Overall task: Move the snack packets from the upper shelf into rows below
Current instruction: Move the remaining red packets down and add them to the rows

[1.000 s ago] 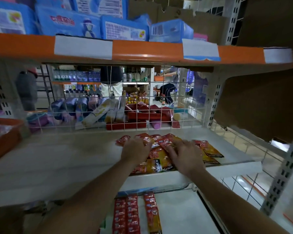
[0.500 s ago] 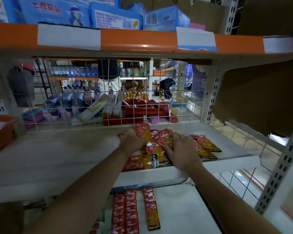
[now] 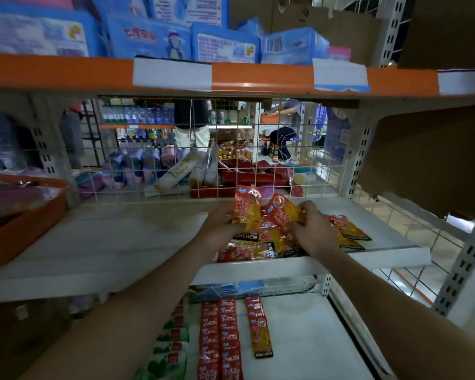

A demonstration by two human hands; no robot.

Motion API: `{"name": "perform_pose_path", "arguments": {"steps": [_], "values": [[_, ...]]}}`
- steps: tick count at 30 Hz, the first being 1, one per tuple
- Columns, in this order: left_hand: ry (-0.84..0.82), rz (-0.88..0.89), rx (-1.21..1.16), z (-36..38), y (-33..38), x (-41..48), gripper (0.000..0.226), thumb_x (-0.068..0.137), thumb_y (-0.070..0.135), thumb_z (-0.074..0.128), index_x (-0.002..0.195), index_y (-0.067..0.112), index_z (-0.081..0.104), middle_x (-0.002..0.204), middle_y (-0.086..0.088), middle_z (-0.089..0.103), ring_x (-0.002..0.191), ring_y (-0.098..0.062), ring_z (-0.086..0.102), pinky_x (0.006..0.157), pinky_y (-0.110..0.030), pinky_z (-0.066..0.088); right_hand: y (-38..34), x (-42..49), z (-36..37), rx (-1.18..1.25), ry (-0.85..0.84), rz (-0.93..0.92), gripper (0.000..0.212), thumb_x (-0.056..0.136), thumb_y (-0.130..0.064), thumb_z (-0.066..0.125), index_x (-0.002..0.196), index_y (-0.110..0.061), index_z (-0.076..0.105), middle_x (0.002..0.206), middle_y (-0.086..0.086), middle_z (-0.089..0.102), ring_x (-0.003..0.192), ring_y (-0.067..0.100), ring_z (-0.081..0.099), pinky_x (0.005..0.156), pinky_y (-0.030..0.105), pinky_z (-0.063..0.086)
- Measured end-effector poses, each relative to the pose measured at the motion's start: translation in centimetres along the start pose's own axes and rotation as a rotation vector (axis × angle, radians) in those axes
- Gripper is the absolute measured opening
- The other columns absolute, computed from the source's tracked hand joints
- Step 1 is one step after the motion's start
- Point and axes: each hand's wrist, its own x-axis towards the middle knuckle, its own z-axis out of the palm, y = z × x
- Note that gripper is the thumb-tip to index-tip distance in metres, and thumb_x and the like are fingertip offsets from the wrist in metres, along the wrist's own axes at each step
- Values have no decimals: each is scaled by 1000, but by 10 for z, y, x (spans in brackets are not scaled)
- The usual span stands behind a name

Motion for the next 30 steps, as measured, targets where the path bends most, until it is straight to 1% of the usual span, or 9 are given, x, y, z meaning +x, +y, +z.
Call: {"name": "perform_pose_path", "arguments": {"steps": [4,7,10,13,16,21,23,26,30], "values": [[-12,-40,-42,-10,0,-8,49,84,-4,67,123,25,66,117,3,72,113,-18,65,93,-35,52,-17,-4,-2,193,-18,2,27,90,-28,70,108,-22,50,93,-5,67,73,15,69,66,39,60],[8,-77,-49,-14,0,-14,48,81,-5,69,119,24,68,114,0,73,111,-21,67,97,-46,52,-27,-6,-3,206,-48,-12,27,94,-12,62,118,-20,55,105,-2,68,82,17,66,64,30,53],[60,-121,-60,-16,-2,-17,46,78,-4,73,118,17,67,112,-6,73,105,-26,69,98,-52,52,-33,-10,-1,308,-100,2,20,95,-14,63,114,-18,60,104,0,70,78,18,69,52,21,50],[103,-143,-62,-18,-1,-24,37,78,-3,75,110,16,68,107,-8,74,102,-27,70,99,-51,52,-36,-19,-1,430,-159,23,13,92,-17,68,102,-19,60,98,2,71,85,22,70,64,34,58],[104,-146,-59,-19,4,-36,34,81,-3,74,106,20,68,102,-9,75,100,-27,71,96,-45,53,-39,-35,-3,465,-191,6,18,89,-5,69,85,-20,59,84,-1,69,77,17,64,68,32,51],[111,-161,-77,-17,12,-60,37,83,-3,72,108,23,65,100,-7,74,99,-25,70,91,-39,53,-36,-60,-7,492,-224,5,23,85,1,71,102,-12,64,93,2,72,84,14,67,71,26,50],[90,-156,-72,-15,14,-71,34,84,-5,71,108,17,64,100,-8,74,97,-25,70,87,-39,53,-31,-71,-10,524,-227,29,24,84,4,72,102,-11,65,89,1,73,83,17,69,70,28,53],[78,-133,-53,-11,16,-89,33,83,-5,72,107,16,64,98,-6,74,94,-26,70,87,-45,54,-25,-87,-15,532,-240,45,25,82,3,73,103,-8,65,91,5,75,87,27,71,72,41,58],[50,-127,-48,-5,15,-112,33,82,-3,74,108,15,66,100,-5,75,98,-26,71,88,-42,55,-20,-113,-25,566,-253,87,26,82,5,73,96,-14,63,89,3,72,86,22,68,74,34,54]]}}
